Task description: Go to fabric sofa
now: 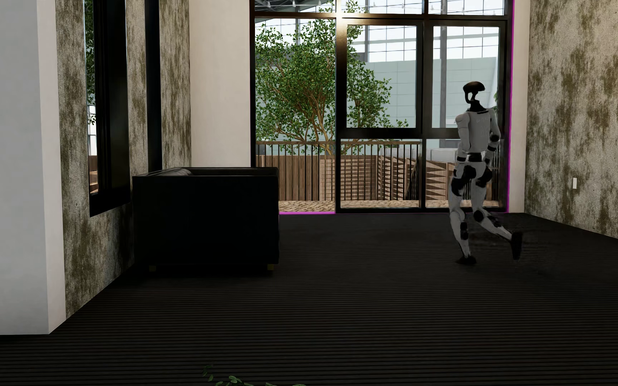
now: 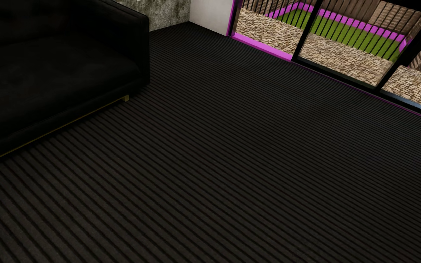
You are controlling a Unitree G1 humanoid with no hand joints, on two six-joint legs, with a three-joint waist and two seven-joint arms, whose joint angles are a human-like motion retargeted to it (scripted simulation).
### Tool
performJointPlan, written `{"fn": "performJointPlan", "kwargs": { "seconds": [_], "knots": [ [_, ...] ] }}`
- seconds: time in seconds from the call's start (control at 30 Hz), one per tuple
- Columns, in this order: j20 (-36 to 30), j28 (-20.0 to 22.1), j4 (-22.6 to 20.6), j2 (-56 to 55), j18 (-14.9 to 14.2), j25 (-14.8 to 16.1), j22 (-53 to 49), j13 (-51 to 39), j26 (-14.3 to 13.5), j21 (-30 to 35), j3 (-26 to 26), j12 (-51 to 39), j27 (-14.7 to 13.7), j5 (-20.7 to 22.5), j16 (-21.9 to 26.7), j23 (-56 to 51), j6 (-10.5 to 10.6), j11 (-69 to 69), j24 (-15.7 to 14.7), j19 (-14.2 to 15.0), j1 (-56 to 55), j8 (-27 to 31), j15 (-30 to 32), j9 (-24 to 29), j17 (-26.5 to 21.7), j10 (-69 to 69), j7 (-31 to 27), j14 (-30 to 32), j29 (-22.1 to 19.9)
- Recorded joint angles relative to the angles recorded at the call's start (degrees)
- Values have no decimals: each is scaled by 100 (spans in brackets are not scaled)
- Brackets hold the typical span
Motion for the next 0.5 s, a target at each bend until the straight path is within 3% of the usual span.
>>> {"fn": "performJointPlan", "kwargs": {
  "seconds": [0.07,0.13,0.23,0.33,0.4,0.43,0.5],
  "knots": [
    [471,0,-225,-937,0,0,-649,280,0,483,-618,-265,0,131,88,653,58,724,0,0,644,0,-1179,114,53,-268,0,-408,0],
    [825,0,-222,-1528,0,0,-1368,693,0,463,-1234,-510,0,303,114,1055,205,28,0,0,1310,0,-1710,239,50,-501,0,-779,0],
    [864,0,44,-1686,0,0,-2182,1310,0,273,-1991,-854,0,501,100,949,448,-2548,0,0,2079,0,-1342,366,-71,-656,0,-1108,0],
    [653,0,286,-1722,0,0,-2755,1515,0,233,-2128,-911,0,505,151,710,414,-4653,0,0,2711,0,-675,255,-118,-788,0,-1457,0],
    [544,0,380,-1799,0,0,-2866,1426,0,46,-2066,-697,0,515,197,645,282,-5436,0,0,3161,0,-2915,173,-127,-820,0,-1628,0],
    [446,0,412,-1909,0,0,-2725,1337,0,-111,-2055,-568,0,560,191,635,242,-5482,0,0,3333,0,-2956,131,-142,-797,0,-1652,0],
    [141,0,590,-2214,0,0,-1912,1095,0,-484,-2100,-350,0,677,29,704,369,-4691,0,0,3505,0,-97,23,-227,-605,0,-1473,0]
  ]
}}
